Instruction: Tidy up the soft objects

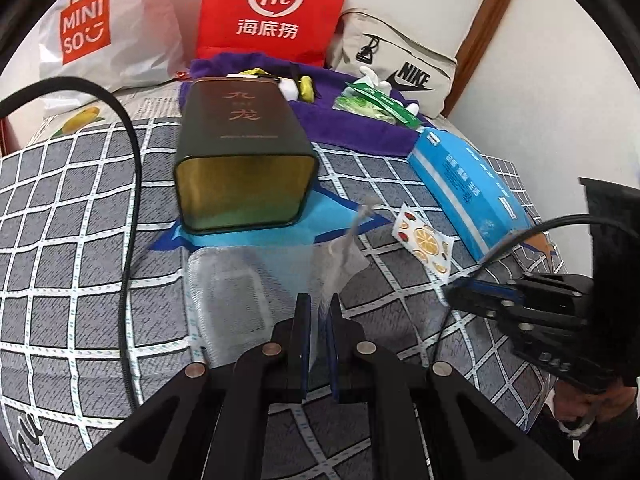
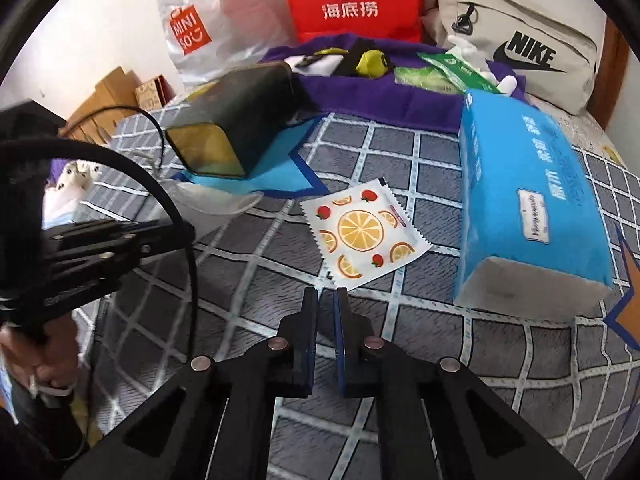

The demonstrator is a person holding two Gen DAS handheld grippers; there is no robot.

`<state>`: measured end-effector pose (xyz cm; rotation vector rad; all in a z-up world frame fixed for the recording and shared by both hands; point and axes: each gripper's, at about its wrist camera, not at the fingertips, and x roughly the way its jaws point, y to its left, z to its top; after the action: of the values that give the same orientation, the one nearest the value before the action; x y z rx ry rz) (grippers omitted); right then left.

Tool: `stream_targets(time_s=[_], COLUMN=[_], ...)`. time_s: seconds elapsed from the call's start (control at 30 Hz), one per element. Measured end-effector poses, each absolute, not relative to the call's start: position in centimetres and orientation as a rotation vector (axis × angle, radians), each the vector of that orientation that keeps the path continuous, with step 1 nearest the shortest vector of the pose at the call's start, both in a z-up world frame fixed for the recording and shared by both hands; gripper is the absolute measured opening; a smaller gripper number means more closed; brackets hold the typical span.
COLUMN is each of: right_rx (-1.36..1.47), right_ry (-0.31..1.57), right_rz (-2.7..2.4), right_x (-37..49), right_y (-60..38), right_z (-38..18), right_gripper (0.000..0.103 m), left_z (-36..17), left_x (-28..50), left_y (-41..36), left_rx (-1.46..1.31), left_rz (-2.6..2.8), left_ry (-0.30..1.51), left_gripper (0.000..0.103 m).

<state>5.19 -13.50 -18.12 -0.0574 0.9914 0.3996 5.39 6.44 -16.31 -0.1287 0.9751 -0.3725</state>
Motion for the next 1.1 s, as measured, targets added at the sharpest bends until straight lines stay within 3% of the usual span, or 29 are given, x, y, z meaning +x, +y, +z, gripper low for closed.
stream_targets(time_s=[0.03,0.07,0.1,0.17,0.57,0.63,0.67,0.77,1.1], right_rx=[-0.071,-0.098,-0.126,-0.18,-0.391,-0.395,-0.4,-0.376,-0.191], right_ry=[0.982,0.967,0.951,0.916,0.953,0.955,0.954,1.001,1.027], right_rz=[0.407,0.412,0.41,0.384,0.301,0.316,0.321,0.354,0.505], right_x=[5.1,5.1,5.4,6.2,10.8,10.8,10.7,10.8,6.7], right_y=[-13.3,-13.0,-12.6,-12.2,-9.2,-9.3,-9.4,-10.3,-12.2], right_z=[-17.8,-17.5,-17.3,-17.1,-19.2,-19.2,-19.1,-19.1,-16.7], right_gripper=[0.01,0.019,0.042,0.073,0.076,0.07,0.059,0.003,0.002], left_z=[-16.4,-16.4,-16.4,-16.5,-16.4,-16.3,-16.3,-16.3,-16.6], left_x=[5.4,5.4,5.4,5.6,6.1,6.0,6.0,5.9,6.1], left_y=[6.7,6.9,7.1,7.4,7.6,7.5,7.5,7.6,7.8], left_rx=[-0.134,-0.139,-0.144,-0.154,-0.167,-0.161,-0.158,-0.165,-0.166], left_rz=[-0.37,-0.369,-0.369,-0.365,-0.383,-0.389,-0.391,-0.394,-0.376], left_ry=[0.977,0.979,0.98,0.981,0.973,0.972,0.971,0.971,0.986], left_gripper=[0.008,0.008,0.008,0.008,0.008,0.008,0.008,0.008,0.008])
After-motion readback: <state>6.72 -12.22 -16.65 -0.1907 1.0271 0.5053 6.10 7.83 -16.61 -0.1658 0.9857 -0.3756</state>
